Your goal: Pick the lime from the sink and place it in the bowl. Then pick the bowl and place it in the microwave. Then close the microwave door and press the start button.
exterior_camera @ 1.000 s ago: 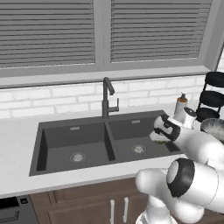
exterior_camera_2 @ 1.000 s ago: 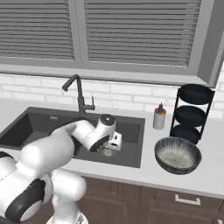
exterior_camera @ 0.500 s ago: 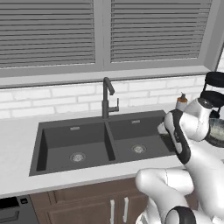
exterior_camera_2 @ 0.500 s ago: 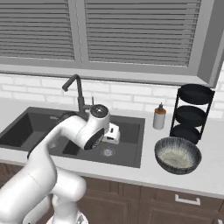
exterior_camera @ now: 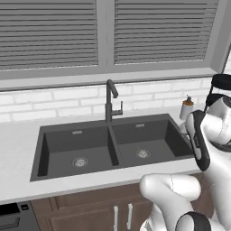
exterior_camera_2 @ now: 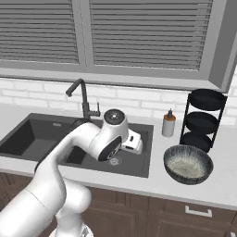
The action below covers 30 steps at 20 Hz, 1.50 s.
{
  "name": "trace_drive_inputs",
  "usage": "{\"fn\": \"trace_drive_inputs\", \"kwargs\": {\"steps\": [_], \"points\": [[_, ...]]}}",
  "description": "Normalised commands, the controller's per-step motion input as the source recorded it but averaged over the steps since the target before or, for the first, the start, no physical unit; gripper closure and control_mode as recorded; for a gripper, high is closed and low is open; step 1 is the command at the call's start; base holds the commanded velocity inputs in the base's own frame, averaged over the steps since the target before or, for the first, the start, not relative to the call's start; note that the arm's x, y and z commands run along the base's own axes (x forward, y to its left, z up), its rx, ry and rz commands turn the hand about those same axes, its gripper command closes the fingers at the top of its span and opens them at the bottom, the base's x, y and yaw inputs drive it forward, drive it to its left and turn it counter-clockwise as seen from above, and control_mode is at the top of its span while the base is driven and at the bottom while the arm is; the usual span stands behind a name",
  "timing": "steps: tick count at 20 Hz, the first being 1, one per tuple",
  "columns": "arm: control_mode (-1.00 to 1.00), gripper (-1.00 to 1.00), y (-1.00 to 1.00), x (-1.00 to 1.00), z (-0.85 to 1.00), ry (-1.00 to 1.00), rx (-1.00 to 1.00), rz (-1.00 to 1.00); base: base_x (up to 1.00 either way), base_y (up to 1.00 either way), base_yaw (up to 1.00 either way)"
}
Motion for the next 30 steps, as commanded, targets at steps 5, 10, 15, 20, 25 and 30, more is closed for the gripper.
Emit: {"fn": "trace_drive_inputs", "kwargs": {"steps": [5, 10, 15, 20, 25, 30], "points": [[-1.00, 1.00, -0.87, -0.07, 0.07, 0.02, 0.01, -0.16, 0.00, 0.00, 0.00], [-1.00, 1.00, -0.59, -0.01, 0.00, 0.05, 0.00, -0.21, 0.00, 0.00, 0.00], [-1.00, 1.00, -0.45, 0.06, -0.03, 0.08, 0.00, -0.19, 0.00, 0.00, 0.00], [-1.00, 1.00, -0.70, 0.14, -0.06, 0.10, 0.04, -0.09, 0.00, 0.00, 0.00], [-1.00, 1.00, -0.40, 0.10, -0.21, 0.07, 0.07, -0.03, 0.00, 0.00, 0.00], [-1.00, 1.00, -0.20, 0.25, -0.03, 0.09, 0.08, -0.02, 0.00, 0.00, 0.00]]}}
